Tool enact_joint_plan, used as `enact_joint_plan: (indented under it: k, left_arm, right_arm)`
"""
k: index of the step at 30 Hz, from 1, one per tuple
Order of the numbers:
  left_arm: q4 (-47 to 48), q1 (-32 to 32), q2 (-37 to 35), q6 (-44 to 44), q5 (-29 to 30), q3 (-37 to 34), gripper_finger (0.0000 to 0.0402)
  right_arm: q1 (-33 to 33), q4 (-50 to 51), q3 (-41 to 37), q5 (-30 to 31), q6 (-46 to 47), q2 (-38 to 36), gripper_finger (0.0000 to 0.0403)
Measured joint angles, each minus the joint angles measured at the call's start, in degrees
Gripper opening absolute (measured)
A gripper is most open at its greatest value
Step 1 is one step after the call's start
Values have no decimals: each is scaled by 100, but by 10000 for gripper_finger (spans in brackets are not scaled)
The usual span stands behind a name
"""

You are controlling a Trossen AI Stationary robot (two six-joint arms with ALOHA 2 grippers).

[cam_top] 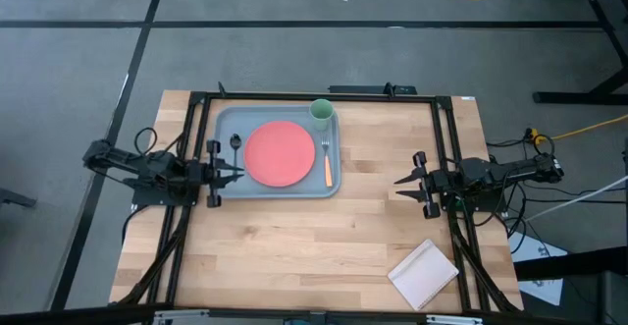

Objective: Pick and place plate/cup/fork/spoon on tray
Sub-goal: Return to Home Position

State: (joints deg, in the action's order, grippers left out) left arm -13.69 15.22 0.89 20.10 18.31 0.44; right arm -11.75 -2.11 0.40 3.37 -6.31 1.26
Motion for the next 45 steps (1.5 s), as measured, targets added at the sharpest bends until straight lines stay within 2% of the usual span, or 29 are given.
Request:
enact_joint_plan:
  k: [7,15,17,21,30,45]
  left_arm:
    - [536,-229,-75,-158,-423,1,49]
    - [1243,-1361,-75,-546,-1681,1,49]
    - [1301,-1577,-77,-559,-1835,5,49]
    - [1307,-1742,-75,-608,-1823,5,49]
    - [1322,-1526,-75,-616,-1830,5,49]
    - [1303,-1528,-75,-608,-1629,5,49]
  right_arm:
    - [0,-1,-1,0,0,0,122]
    - [0,0,0,0,0,-2,122]
    - [0,0,1,0,0,0,122]
    - [0,0,1,0,1,0,122]
    - [0,0,-1,0,0,0,122]
    - [0,0,1,0,2,0,122]
